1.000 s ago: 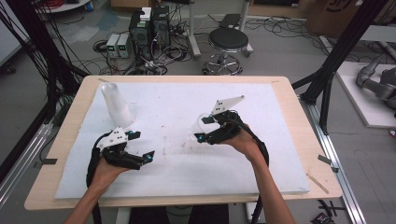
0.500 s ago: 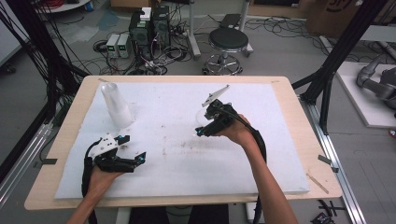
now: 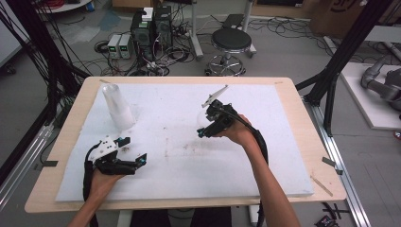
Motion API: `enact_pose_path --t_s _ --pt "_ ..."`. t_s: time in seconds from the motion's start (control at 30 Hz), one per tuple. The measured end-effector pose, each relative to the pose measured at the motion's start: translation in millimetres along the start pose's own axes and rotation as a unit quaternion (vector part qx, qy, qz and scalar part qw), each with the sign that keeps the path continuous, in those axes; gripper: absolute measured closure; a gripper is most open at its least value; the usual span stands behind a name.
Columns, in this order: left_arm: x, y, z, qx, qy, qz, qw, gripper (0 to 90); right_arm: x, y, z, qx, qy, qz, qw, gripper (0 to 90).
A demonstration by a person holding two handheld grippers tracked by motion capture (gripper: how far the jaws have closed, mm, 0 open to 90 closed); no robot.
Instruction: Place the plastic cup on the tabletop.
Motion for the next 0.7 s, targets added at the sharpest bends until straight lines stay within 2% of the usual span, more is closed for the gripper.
enact_pose_path --t_s 0.43,0.7 --pt "0.3 -0.1 -0.8 -0.005 -0.003 -0.002 1.0000 4.2 7.5 0.8 1.5 -0.005 -0.009 -0.006 0.9999 30.7" --pt "0.8 -0.1 -1.3 -0.005 -0.004 -0.004 1.0000 4.2 27.7 1.1 4.0 -0.011 -0.019 -0.038 0.9991 30.7"
Point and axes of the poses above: each handheld gripper's, and its own axes: x roughly forward along the jaws, y roughly out of its top, z roughly to its right, the point moved 3 cm from there along x, roughly forward along the jaws, and after that the axes turned 1 degree about y, right-handed, at the moved point
